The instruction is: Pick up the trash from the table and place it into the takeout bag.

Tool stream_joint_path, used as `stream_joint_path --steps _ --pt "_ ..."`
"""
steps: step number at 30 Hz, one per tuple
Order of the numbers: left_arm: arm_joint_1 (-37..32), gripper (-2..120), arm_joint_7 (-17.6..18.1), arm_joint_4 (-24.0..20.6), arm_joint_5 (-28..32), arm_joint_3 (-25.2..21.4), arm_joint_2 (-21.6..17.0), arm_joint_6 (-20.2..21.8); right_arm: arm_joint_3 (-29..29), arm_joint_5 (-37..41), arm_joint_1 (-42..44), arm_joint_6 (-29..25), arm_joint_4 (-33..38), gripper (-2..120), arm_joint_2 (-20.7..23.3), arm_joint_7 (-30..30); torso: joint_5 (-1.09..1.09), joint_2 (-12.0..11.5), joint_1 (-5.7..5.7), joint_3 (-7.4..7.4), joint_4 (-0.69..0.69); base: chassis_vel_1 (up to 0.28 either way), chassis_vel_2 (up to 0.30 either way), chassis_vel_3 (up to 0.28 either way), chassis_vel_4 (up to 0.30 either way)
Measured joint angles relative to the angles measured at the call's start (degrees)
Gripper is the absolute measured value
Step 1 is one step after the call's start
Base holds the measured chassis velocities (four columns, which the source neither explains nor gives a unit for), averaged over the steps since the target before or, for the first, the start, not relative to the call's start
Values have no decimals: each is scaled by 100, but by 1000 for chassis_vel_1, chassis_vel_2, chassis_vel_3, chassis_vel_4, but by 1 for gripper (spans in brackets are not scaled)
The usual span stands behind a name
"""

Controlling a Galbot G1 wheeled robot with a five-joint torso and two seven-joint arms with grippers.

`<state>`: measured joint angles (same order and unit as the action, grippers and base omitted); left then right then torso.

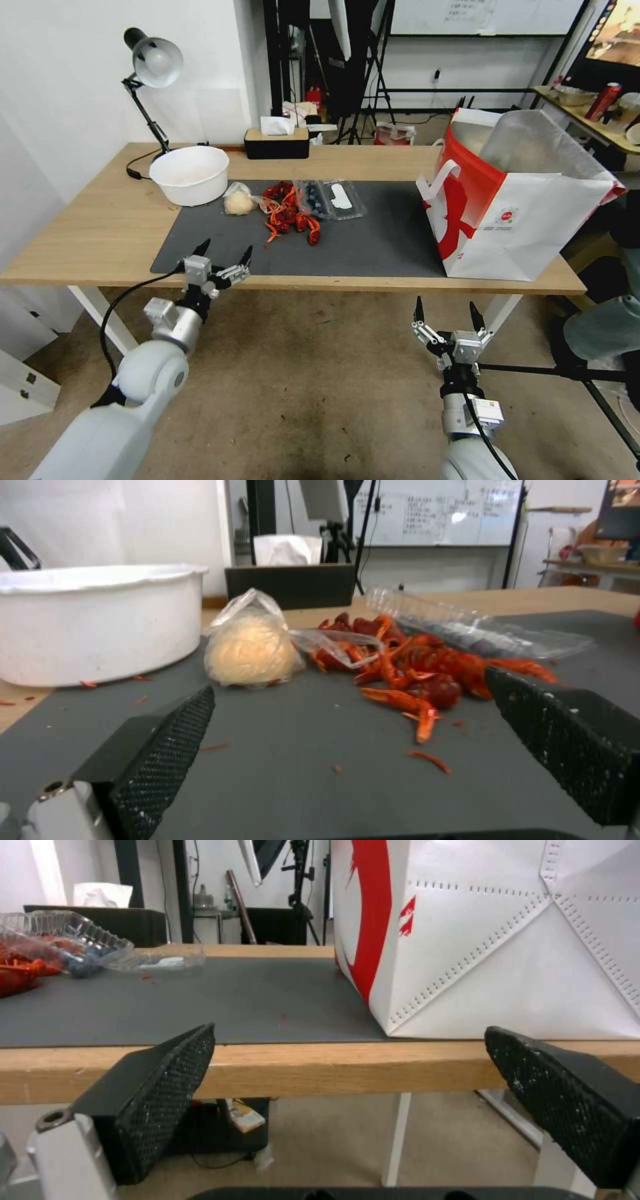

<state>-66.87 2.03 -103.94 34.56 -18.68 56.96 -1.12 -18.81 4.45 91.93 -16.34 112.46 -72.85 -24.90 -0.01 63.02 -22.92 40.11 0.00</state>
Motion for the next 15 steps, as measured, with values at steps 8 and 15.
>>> stream_joint_path --steps 8,15 --pt "911 100 122 507 416 310 -243 512 -2 -47 -34 40 -12 100 -54 -3 0 0 0 0 0 0 0 0 0" --pt "1473 100 236 855 738 522 -421 1082 33 -62 -115 83 -41 100 -79 -3 0 0 0 0 1 0 0 0 0"
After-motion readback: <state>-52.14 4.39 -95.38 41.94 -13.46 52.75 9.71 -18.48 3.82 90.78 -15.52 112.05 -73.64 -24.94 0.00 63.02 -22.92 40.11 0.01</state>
